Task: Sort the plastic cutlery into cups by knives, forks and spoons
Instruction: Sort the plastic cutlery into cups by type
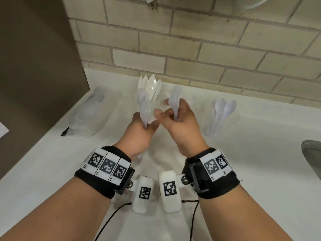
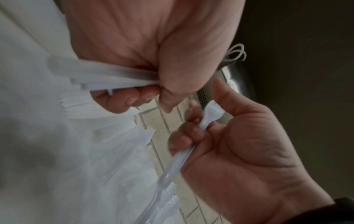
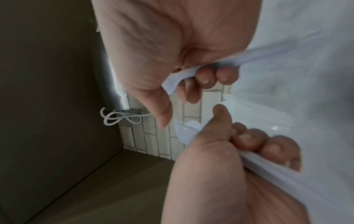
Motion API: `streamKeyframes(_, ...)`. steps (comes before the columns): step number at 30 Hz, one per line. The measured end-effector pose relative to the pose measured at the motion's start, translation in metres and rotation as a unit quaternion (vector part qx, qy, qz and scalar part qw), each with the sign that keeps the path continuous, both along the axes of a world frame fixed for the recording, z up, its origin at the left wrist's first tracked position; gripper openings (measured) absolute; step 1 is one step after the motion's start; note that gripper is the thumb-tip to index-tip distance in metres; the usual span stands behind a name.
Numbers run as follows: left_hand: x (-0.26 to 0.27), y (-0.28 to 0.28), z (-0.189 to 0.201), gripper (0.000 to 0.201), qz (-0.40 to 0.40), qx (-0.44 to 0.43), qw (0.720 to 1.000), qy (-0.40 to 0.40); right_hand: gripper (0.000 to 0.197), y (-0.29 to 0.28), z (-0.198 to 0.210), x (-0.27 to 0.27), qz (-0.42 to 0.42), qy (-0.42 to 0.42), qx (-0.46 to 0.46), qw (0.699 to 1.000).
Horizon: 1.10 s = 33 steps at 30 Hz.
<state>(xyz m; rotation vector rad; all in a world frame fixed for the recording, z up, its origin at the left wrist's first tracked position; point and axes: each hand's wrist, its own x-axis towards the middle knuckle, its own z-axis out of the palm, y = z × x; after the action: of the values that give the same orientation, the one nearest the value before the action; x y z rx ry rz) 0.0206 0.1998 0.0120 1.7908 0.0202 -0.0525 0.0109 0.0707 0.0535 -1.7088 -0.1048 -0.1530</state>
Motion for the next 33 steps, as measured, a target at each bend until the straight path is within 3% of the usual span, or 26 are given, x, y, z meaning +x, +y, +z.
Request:
streamKeyframes(2, 0.0, -0.001, 0.001, 0.05, -0.016, 0.03, 0.999, -0.019, 0.035, 0.004, -0.009, -0.002, 0.018, 0.062, -0.02, 0.998)
streamKeyframes(5, -0.003, -0.006, 0.004, 0.05, -0.05, 0.08, 0.995, -0.043, 0.027, 0.011, -0.015, -0.003, 0.014, 0.066, 0.012, 0.998)
streamKeyframes(9, -0.006, -0.007, 0.002, 0.047, -0.069, -0.018, 0.997, -0.026, 0.013, 0.01, -0.012, -0.001, 0.007, 0.102, 0.108, 0.989)
streamKeyframes(12, -0.01, -0.007, 0.007, 0.041, -0.085, -0.138, 0.987, 0.014, 0.005, 0.006, -0.009, 0.001, -0.005, 0.104, 0.133, 0.986)
streamKeyframes(14, -0.012, -0.008, 0.009, 0.024, -0.084, -0.243, 0.965, 0.045, 0.006, 0.002, -0.008, 0.003, -0.035, 0.079, 0.113, 0.99)
streamKeyframes(16, -0.011, -0.009, 0.009, 0.02, -0.079, -0.287, 0.953, 0.057, 0.006, -0.002, -0.007, 0.006, -0.052, 0.062, 0.089, 0.993)
streamKeyframes(21, -0.007, -0.009, 0.007, 0.033, -0.102, -0.302, 0.945, 0.066, 0.013, -0.001, -0.006, 0.005, -0.034, 0.066, 0.06, 0.995)
streamKeyframes(26, -0.006, -0.009, 0.008, 0.051, -0.127, -0.373, 0.914, 0.095, 0.012, 0.002, -0.008, 0.001, -0.007, 0.045, 0.017, 0.999)
streamKeyframes(29, -0.006, -0.009, 0.009, 0.051, -0.13, -0.389, 0.905, 0.108, 0.016, 0.0, -0.008, 0.0, -0.006, 0.044, -0.004, 0.999)
streamKeyframes(33, -0.005, -0.007, 0.007, 0.039, -0.093, -0.371, 0.92, 0.088, 0.017, 0.0, -0.008, 0.002, -0.006, 0.014, -0.048, 0.999)
